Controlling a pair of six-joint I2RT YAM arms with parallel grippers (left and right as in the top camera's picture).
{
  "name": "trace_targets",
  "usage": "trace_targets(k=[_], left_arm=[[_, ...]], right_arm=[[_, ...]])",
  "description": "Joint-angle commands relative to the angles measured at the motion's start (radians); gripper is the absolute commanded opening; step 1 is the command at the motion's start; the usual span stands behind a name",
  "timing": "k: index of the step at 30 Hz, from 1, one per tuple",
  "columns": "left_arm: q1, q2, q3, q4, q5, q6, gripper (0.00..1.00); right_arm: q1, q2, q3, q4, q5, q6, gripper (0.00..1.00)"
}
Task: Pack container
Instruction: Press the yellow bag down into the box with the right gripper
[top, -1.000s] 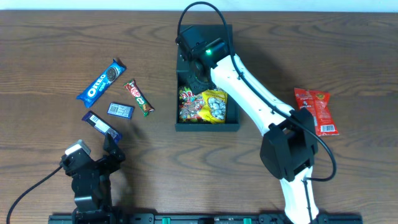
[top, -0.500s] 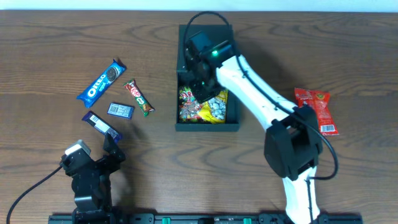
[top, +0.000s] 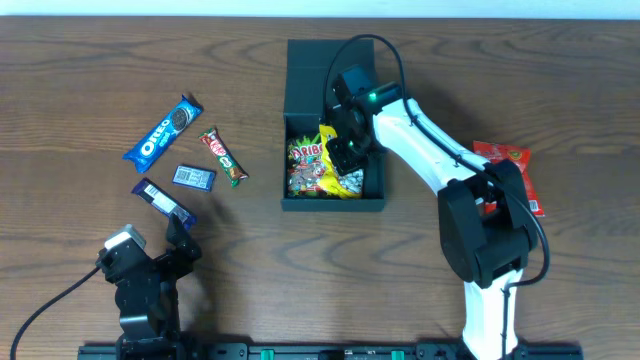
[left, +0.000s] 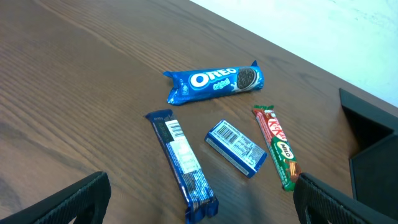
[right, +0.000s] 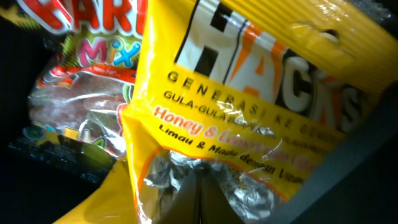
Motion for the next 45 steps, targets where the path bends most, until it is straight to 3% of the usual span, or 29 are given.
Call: trace_targets(k=[1,9,15,19,24,31,39,45], left_arm=[[0.002,-0.005,-0.020,-0.005,-0.015,0.018,0.95],[0.002,-0.005,-0.020,-0.005,-0.014,0.018,0.95],[0.002,-0.005,-0.020,-0.005,-0.014,0.018,0.95],[0.002,-0.005,-0.020,-0.005,-0.014,0.018,0.95],[0.002,-0.005,-0.020,-0.005,-0.014,0.018,0.95],[0.002,-0.005,-0.020,-0.005,-0.014,0.018,0.95],[0.002,-0.005,-0.020,-0.005,-0.014,0.018,0.95],[0.002,-0.005,-0.020,-0.005,-0.015,0.018,0.95]], right_arm=[[0.014,-0.007,-0.044,0.008,-0.026,-0.039,0.01],[0.013,-0.006,-0.068,-0.016,0.320,0.182,0.01],[0.018,-0.013,0.048,-0.088,0.396,0.218,0.01],[0.018,-0.019,0.126,-0.105,0.331,0.187,0.01],[0.020,-0.027,0.199,-0.093,0.086,0.084,0.01],[0.029,-0.009,0.138,-0.090,-0.145,-0.078,0.01],[0.031,-0.008,0.053,-0.143,-0.236,-0.161,0.01],[0.035,-0.006,0.049,-0.169,-0.121,-0.147,0.01]])
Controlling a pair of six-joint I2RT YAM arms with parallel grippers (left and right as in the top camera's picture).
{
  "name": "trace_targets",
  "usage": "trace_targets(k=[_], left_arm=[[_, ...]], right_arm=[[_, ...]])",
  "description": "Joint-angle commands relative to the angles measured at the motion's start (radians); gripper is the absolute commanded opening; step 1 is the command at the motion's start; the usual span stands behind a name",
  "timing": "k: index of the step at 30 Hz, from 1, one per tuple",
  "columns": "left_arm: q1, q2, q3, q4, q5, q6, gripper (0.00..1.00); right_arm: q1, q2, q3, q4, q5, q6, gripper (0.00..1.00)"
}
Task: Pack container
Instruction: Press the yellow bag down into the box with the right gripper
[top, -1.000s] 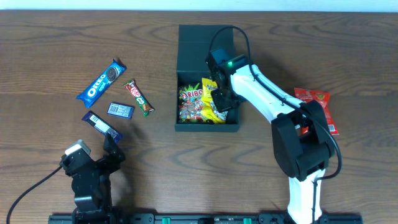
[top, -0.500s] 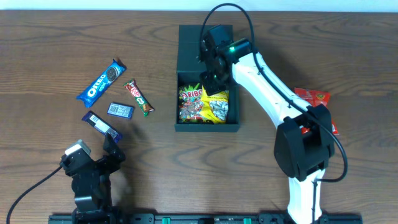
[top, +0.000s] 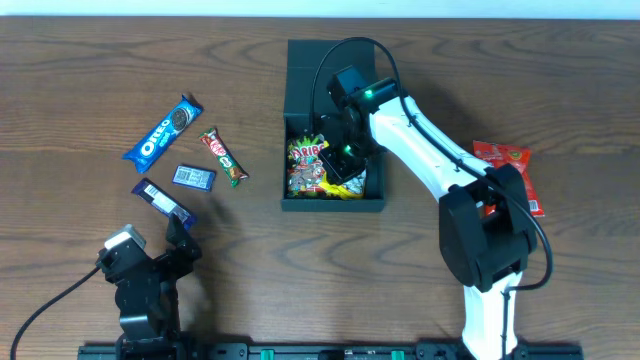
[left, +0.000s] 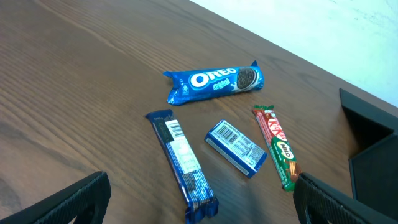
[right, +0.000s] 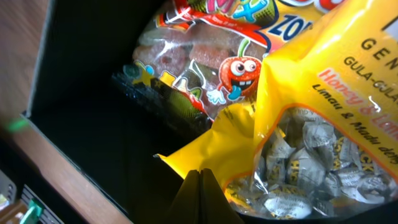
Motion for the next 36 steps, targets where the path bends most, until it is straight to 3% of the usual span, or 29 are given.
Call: trace_targets(k=[1,11,20,36], left_arm=[[0.002,-0.005,-0.020,-0.005,-0.015,0.018,0.95],[0.002,-0.005,-0.020,-0.005,-0.014,0.018,0.95],[0.002,-0.005,-0.020,-0.005,-0.014,0.018,0.95],[0.002,-0.005,-0.020,-0.005,-0.014,0.018,0.95]], right_arm=[[0.013,0.008,-0.013,-0.004,0.085,-0.005,0.01],[0.018,0.008,-0.142,0.147,0.163,0.053,0.01],[0.016,0.008,-0.150,0.108,0.391,0.221,0.01],[0.011,-0.054,0.059,0.178,0.318,0.176,0.01]])
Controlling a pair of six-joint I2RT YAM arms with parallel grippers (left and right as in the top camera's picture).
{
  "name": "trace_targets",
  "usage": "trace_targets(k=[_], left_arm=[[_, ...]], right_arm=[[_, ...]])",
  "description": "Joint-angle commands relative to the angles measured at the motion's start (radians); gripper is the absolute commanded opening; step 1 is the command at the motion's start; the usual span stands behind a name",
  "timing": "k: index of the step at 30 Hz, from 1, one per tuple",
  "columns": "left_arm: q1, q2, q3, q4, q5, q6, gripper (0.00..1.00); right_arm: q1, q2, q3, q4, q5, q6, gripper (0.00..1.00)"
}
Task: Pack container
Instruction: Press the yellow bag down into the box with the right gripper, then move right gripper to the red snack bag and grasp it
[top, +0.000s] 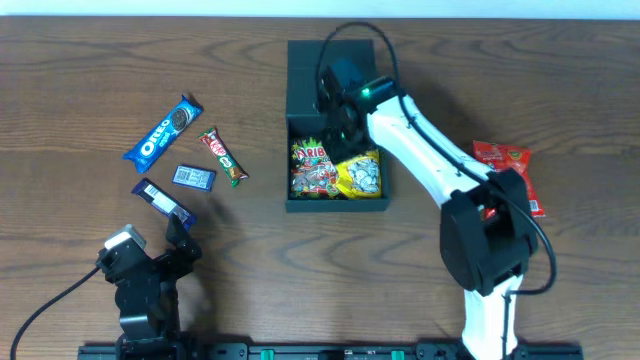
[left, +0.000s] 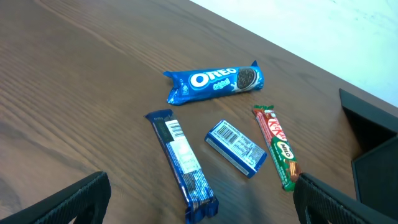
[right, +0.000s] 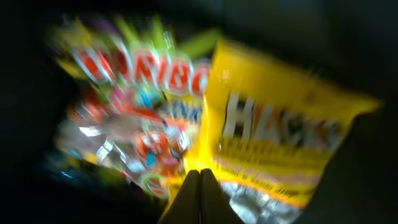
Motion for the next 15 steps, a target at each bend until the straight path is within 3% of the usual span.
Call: trace_targets(k=[1,15], left_arm=[[0.002,-0.005,-0.020,-0.005,-0.015,0.018,0.95],[0.002,-0.005,-0.020,-0.005,-0.015,0.018,0.95]], right_arm=[[-0.009,-0.025,0.014,0.032,0.024,-0.016,0.01],[-0.032,0.124,0.010,0.087,0.029,-0.020,0.01]])
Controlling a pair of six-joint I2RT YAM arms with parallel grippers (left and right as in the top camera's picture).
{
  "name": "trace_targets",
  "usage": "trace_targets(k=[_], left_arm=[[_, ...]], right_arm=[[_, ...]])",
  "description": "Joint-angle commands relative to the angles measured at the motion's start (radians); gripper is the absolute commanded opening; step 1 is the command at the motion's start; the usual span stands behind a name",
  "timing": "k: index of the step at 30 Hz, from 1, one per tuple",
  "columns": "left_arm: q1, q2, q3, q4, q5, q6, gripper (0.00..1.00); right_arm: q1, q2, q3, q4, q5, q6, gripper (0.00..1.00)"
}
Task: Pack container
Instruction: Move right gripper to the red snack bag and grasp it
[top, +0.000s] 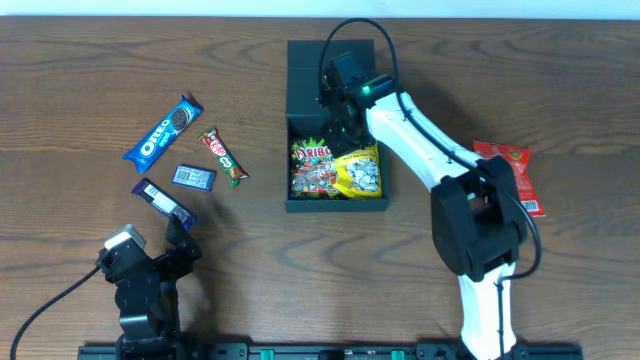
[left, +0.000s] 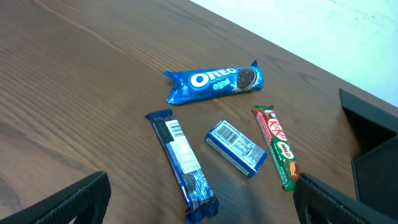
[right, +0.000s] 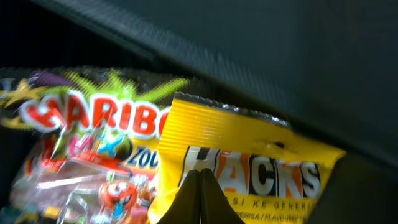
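The black container (top: 300, 90) stands at the table's middle. In its near half a Haribo bag (top: 312, 168) lies on the left and a yellow Hacks bag (top: 360, 172) flat on the right, side by side. My right gripper (top: 340, 105) hovers over the container just behind the bags; in the right wrist view its fingers (right: 200, 173) are shut together with nothing between them, above the Hacks bag (right: 261, 168) and the Haribo bag (right: 93, 121). My left gripper (left: 202, 214) rests open near the table's front left, short of the snacks.
Left of the container lie an Oreo pack (left: 214, 81), a dark blue bar (left: 183, 163), a small blue box (left: 236, 147) and a KitKat bar (left: 277, 148). A red packet (top: 510, 170) lies on the table to the right of the container.
My right gripper has drawn back a little toward the container's far half, still shut. Both bags lie as before. The left arm has not moved.
The yellow Hacks bag first lay crumpled partly over the Haribo bag, with my shut right gripper against it. Then the gripper was lower in the container against the bag. Later the Hacks bag lay flat beside the Haribo bag, and the gripper is now above them.
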Motion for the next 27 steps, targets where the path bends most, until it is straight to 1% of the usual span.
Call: trace_targets(k=[1,5,11,13,16,20,23,27], left_arm=[[0.002,-0.005,-0.020,-0.005,-0.015,0.018,0.95],[0.002,-0.005,-0.020,-0.005,-0.014,0.018,0.95],[0.002,-0.005,-0.020,-0.005,-0.014,0.018,0.95],[0.002,-0.005,-0.020,-0.005,-0.014,0.018,0.95],[0.002,-0.005,-0.020,-0.005,-0.015,0.018,0.95],[0.002,-0.005,-0.020,-0.005,-0.014,0.018,0.95],[0.002,-0.005,-0.020,-0.005,-0.014,0.018,0.95],[0.002,-0.005,-0.020,-0.005,-0.014,0.018,0.95]], right_arm=[[-0.005,0.037,0.000,0.014,0.005,-0.016,0.01],[-0.005,0.067,0.000,0.019,0.035,-0.018,0.01],[-0.005,0.041,0.010,-0.005,0.263,0.079,0.01],[-0.005,0.018,0.024,-0.019,0.296,0.090,0.01],[-0.005,-0.039,0.064,-0.051,0.285,0.091,0.01],[-0.025,-0.175,0.137,-0.146,0.312,0.090,0.01],[-0.130,-0.275,0.134,-0.198,0.315,0.085,0.02],[-0.378,-0.325,0.132,-0.338,0.306,0.050,0.02]])
